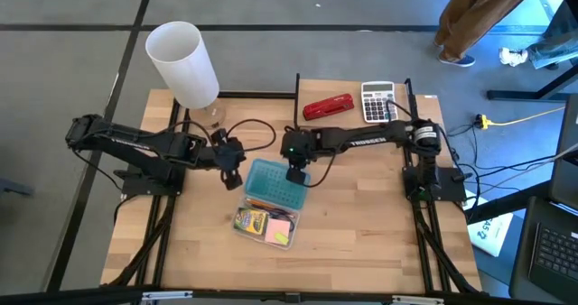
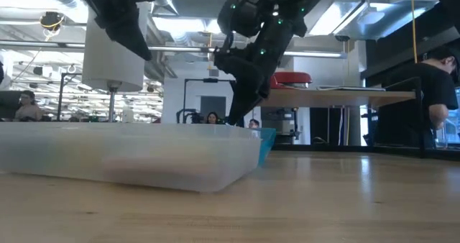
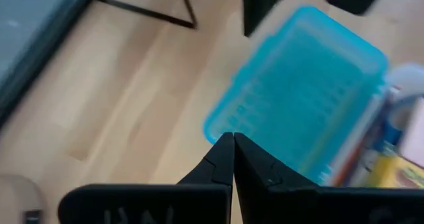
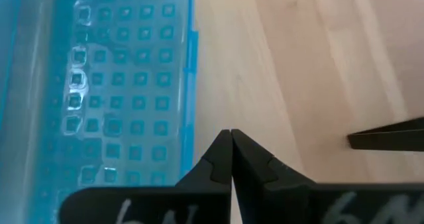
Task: Pack school essentials
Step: Close the blue supply box
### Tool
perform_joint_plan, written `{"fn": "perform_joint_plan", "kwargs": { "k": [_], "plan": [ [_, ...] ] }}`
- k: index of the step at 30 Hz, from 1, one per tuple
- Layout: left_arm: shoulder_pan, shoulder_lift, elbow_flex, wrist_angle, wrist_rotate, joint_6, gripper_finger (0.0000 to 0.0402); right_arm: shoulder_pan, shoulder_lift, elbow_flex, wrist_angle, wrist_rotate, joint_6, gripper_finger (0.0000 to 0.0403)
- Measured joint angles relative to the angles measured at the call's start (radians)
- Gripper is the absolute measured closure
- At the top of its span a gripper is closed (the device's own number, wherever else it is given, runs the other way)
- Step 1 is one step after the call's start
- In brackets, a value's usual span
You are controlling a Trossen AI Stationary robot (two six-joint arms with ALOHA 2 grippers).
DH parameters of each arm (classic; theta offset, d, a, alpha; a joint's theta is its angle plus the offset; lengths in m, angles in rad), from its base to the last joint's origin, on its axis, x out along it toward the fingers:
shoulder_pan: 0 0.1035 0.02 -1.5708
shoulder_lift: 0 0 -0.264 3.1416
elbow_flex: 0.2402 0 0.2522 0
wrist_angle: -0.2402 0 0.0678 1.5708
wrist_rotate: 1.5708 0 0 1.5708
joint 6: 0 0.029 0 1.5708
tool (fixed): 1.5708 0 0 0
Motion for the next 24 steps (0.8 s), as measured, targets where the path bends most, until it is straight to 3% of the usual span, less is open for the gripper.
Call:
{"fn": "perform_joint_plan", "kwargs": {
  "k": [5, 10, 15, 20, 24],
  "plan": [
    [-0.025, 0.000, 0.000, -0.069, 0.156, -0.046, 0.0402, -0.005, 0.014, 0.000, 0.002, -0.044, -0.014, 0.0398],
    [-0.076, 0.011, -0.003, -0.197, 0.286, -0.203, 0.0402, -0.005, 0.017, 0.000, 0.003, -0.050, -0.026, 0.0398],
    [-0.151, 0.018, -0.067, -0.145, 0.428, -0.366, 0.0402, -0.005, 0.017, 0.000, 0.002, -0.067, -0.027, 0.0398],
    [-0.216, 0.018, -0.135, -0.002, 0.431, -0.430, 0.0401, -0.005, 0.017, 0.000, 0.002, -0.075, -0.028, 0.0398],
    [-0.222, 0.018, -0.138, 0.005, 0.386, -0.497, 0.0402, -0.004, 0.017, 0.000, 0.002, -0.076, -0.030, 0.0398]
  ]
}}
